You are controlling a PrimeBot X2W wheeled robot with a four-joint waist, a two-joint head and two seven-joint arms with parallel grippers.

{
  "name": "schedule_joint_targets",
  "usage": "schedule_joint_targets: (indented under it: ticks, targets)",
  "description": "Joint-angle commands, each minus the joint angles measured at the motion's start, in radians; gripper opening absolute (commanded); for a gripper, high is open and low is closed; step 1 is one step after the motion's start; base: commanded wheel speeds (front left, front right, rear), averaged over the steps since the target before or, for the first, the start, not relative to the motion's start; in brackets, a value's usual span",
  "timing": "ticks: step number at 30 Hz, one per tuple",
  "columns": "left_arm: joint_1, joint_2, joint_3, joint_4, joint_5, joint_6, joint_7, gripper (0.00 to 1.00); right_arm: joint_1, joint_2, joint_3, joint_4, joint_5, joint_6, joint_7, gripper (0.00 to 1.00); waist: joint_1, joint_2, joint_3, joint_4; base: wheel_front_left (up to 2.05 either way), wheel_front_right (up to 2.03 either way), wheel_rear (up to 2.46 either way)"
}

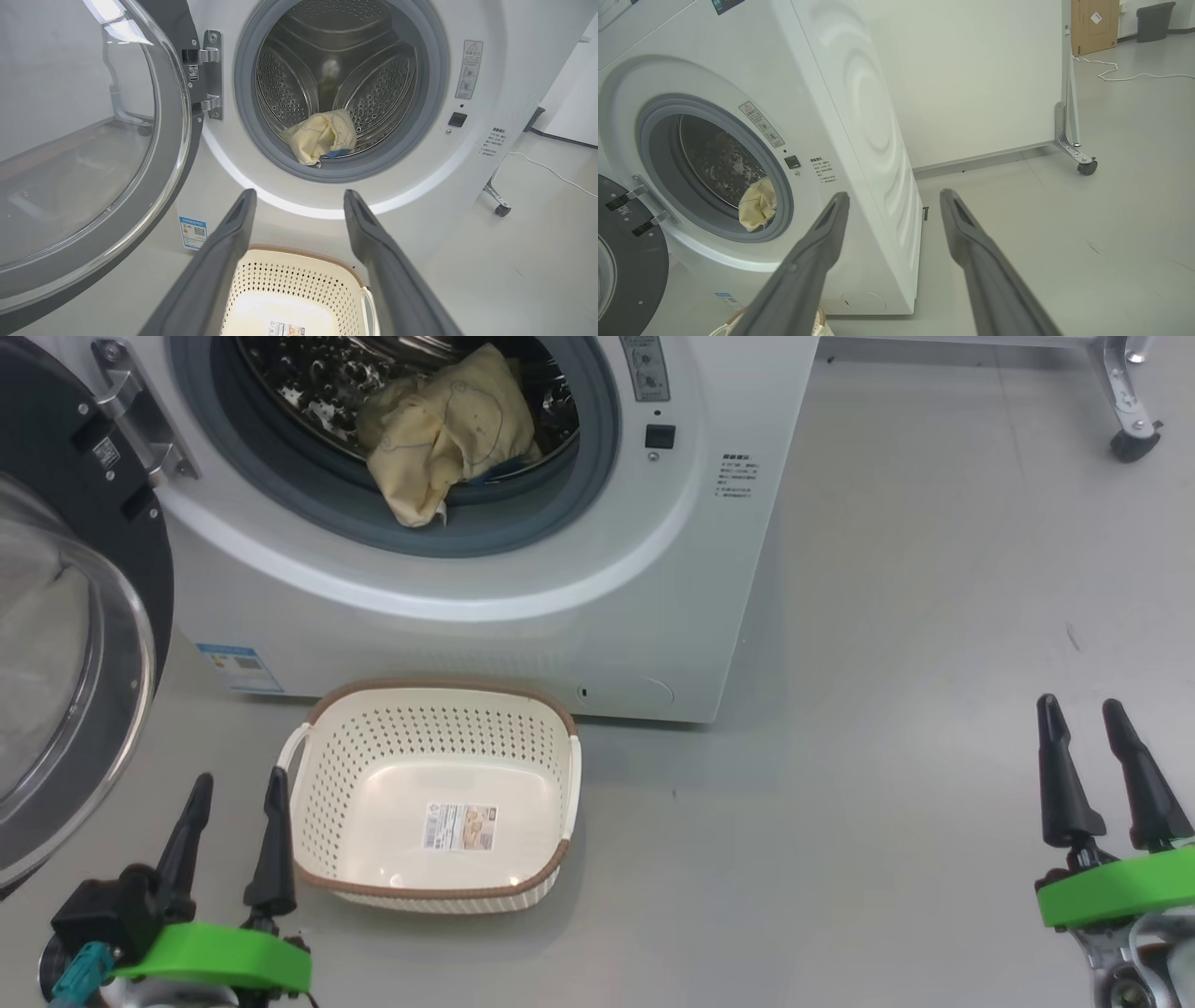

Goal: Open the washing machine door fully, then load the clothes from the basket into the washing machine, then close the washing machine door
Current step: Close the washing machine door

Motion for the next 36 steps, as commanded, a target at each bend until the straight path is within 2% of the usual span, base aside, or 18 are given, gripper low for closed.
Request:
schedule_joint_targets:
  ticks: [1,20,31,36]
  targets:
    - [-0.019,0.021,0.036,-0.037,0.008,0.000,-0.011,1.00,-0.009,-0.033,0.009,-0.035,-0.006,0.010,-0.006,1.00,0.0000,0.0000,0.001,0.001,-1.16,1.16,0.00]
    - [-0.014,0.019,0.031,-0.036,-0.012,0.000,-0.011,1.00,-0.016,-0.035,0.028,-0.040,-0.013,0.010,-0.006,1.00,0.0000,0.0000,0.001,0.044,-0.23,0.23,0.00]
    - [0.006,-0.002,0.049,-0.040,-0.030,0.000,-0.011,1.00,-0.024,-0.051,0.058,-0.049,-0.015,0.010,-0.006,1.00,0.0000,0.0000,0.003,0.164,0.00,0.00,0.00]
    - [0.018,-0.013,0.057,-0.038,-0.036,0.000,-0.011,1.00,-0.022,-0.062,0.074,-0.047,-0.016,0.010,-0.006,1.00,0.0000,0.0000,-0.004,0.244,0.00,0.00,0.00]
